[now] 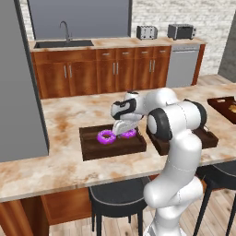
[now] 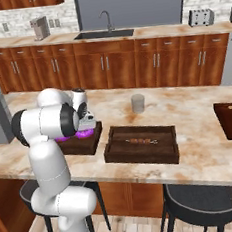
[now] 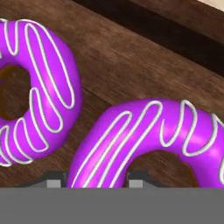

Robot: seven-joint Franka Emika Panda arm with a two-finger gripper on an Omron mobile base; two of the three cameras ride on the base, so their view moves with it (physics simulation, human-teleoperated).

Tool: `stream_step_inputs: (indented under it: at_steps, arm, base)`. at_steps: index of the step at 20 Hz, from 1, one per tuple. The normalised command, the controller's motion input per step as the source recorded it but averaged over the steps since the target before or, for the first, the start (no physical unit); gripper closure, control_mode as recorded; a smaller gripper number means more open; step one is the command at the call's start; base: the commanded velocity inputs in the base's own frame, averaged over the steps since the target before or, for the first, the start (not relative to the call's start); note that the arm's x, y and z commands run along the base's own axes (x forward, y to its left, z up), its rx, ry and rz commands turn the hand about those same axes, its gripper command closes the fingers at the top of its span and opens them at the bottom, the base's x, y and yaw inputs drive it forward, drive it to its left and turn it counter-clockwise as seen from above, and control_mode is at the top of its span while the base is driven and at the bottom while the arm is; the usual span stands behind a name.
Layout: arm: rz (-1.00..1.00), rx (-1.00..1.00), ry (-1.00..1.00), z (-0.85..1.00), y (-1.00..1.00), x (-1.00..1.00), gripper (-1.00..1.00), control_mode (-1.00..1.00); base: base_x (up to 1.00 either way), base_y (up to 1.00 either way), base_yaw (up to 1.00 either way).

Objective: Take the donuts from the fridge and place them on the empty tray on the dining counter.

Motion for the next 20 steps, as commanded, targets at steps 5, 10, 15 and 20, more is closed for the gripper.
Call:
stream_step_inputs:
  at_steps: [5,10,15,20]
  arm:
    - [-0.01,-0.02,0.17,-0.66,-0.28,-0.54,-1.00,-1.00]
    - [0.00,-0.01,0.05,-0.16,-0.07,-0.03,-1.00,-1.00]
    - [0.00,0.00,-0.02,0.41,0.00,-0.38,-1.00,-1.00]
    - [0.00,0.00,-0.08,0.55,0.00,-0.77,-1.00,-1.00]
  base:
    - [0.00,0.00,0.00]
    - [0.00,0.00,0.00]
    - [0.00,0.00,0.00]
    - [0.00,0.00,0.00]
